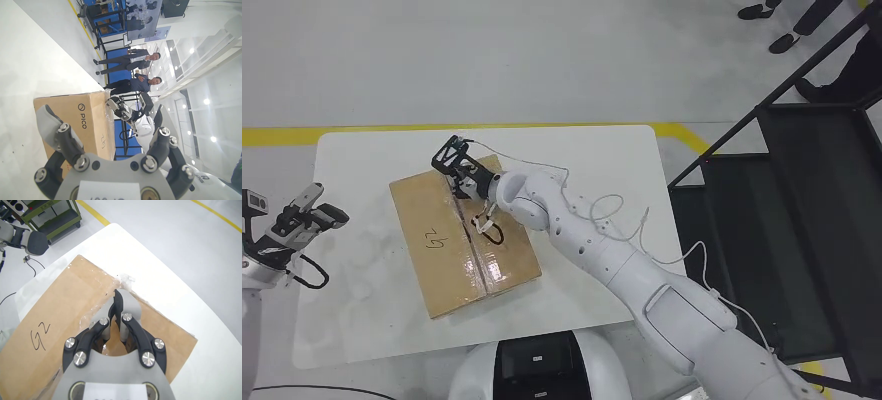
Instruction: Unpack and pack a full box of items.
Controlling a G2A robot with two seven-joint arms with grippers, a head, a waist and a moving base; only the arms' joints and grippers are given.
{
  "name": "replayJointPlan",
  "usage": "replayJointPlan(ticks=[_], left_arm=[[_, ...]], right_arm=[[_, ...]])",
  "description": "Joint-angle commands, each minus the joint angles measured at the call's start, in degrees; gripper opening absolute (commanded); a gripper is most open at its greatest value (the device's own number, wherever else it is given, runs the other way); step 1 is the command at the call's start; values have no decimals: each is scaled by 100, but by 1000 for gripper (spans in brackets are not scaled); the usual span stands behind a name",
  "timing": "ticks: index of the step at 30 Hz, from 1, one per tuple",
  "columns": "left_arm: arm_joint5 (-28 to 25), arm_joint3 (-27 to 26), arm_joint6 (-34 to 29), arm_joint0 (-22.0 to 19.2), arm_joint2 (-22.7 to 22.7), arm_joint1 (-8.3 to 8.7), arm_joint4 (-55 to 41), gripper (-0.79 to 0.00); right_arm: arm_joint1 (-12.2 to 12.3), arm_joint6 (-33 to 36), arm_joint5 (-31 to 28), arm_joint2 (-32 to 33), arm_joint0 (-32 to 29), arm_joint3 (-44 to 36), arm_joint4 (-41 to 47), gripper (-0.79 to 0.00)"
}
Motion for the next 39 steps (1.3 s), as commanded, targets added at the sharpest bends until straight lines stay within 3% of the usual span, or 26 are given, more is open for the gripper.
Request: replayJointPlan(ticks=[1, 3, 4, 5, 6, 8, 9, 10, 21, 29, 34, 37, 39], left_arm=[[0, 0, 0, 0, 0, 0, 0, 0], [0, 0, 0, 0, 0, 0, 0, 0], [0, 0, 0, 0, 0, 0, 0, 0], [0, 0, 0, 0, 0, 0, 0, 0], [0, 0, 0, 0, 0, 0, 0, 0], [0, 0, 0, 0, 0, 0, 0, 0], [0, 0, 0, 0, 0, 0, 0, 0], [0, 0, 0, 0, 0, 0, 0, 0], [0, 0, 0, 0, 0, 0, 0, 0], [0, 0, 0, 0, 0, 0, 0, 0], [0, 0, 0, 0, 0, 0, 0, 0], [0, 0, 0, 0, 0, 0, 0, 0], [0, 0, 0, 0, 0, 0, 0, 0]], right_arm=[[-2, 68, 60, -36, -12, -72, -136, -785], [-2, 144, 143, -76, -16, -128, -309, -705], [-5, 176, 171, -97, -23, -158, -376, -622], [-7, 190, 190, -111, -32, -184, -427, -502], [-9, 220, 211, -127, -36, -200, -487, -280], [-17, 245, 231, -148, -52, -244, -546, -179], [-21, 252, 235, -157, -58, -262, -575, -55], [-24, 268, 248, -171, -57, -278, -629, 0], [-49, 239, 286, -142, -123, -445, -794, 0], [3, -97, 64, 188, -351, -721, -412, 0], [90, -394, -875, 703, -757, -1082, 874, 0], [132, 438, -1838, 923, -937, -1059, 2405, 0], [159, 1079, -2049, 1036, -970, -1078, 3297, 0]])
